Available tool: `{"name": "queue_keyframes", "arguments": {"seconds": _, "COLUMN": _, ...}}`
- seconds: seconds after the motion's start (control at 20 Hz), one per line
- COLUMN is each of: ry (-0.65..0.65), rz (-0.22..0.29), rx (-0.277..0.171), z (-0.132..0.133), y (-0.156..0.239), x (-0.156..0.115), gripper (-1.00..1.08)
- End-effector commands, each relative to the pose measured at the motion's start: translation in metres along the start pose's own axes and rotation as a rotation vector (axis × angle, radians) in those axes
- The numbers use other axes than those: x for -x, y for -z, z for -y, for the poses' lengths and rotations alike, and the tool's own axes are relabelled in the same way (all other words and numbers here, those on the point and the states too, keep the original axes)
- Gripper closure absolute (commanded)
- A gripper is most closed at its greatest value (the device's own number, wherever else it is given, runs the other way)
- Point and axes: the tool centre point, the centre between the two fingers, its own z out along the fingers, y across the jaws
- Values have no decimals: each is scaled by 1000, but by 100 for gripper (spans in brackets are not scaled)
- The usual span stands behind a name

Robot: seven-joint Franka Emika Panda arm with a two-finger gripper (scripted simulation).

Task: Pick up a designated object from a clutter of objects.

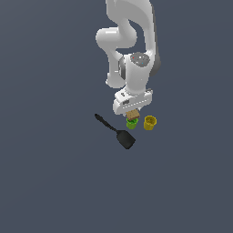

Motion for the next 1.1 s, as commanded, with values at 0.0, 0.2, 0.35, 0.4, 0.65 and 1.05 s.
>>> {"name": "queue_keyframes", "arguments": {"seconds": 0.0, "ry": 0, "rz": -1, "rx": 0, "z": -1, "y": 17, "x": -4, "gripper": 108}}
{"name": "queue_keyframes", "arguments": {"seconds": 0.2, "ry": 1, "rz": -1, "rx": -1, "z": -4, "y": 49, "x": -13, "gripper": 108}}
{"name": "queue_keyframes", "arguments": {"seconds": 0.35, "ry": 1, "rz": -1, "rx": -1, "z": -6, "y": 75, "x": -20, "gripper": 108}}
{"name": "queue_keyframes", "arguments": {"seconds": 0.4, "ry": 1, "rz": -1, "rx": -1, "z": -7, "y": 84, "x": -22, "gripper": 108}}
{"name": "queue_keyframes", "arguments": {"seconds": 0.65, "ry": 1, "rz": -1, "rx": -1, "z": -12, "y": 128, "x": -35, "gripper": 108}}
{"name": "queue_keyframes", "arguments": {"seconds": 1.05, "ry": 1, "rz": 0, "rx": 1, "z": -19, "y": 197, "x": -56, "gripper": 108}}
